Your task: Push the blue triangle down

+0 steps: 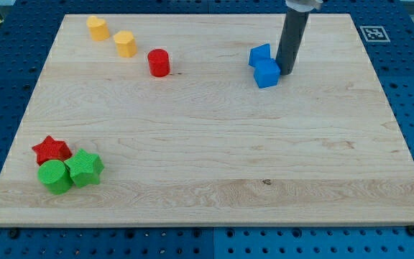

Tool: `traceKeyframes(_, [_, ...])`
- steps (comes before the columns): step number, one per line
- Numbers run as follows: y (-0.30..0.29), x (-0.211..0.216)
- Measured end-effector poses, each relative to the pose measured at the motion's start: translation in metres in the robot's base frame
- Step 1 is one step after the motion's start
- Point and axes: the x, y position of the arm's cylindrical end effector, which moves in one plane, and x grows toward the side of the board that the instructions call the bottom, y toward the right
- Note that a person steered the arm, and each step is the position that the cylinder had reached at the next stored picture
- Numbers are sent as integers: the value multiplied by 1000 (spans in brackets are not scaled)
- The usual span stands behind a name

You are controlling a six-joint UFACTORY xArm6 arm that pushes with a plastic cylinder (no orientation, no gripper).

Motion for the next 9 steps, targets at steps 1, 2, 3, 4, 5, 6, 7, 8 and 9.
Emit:
traceKeyframes(1, [-21,14])
traceKeyframes(2, [-50,31])
traceKeyframes(3, [-81,35])
traceKeyframes(4, [-83,35])
traceKeyframes(5, [-67,31])
traceKeyframes(6, [-11,26])
traceKeyframes(7, [13,-6])
traceKeyframes(8, [13,-58])
traceKeyframes(9, [4,-73])
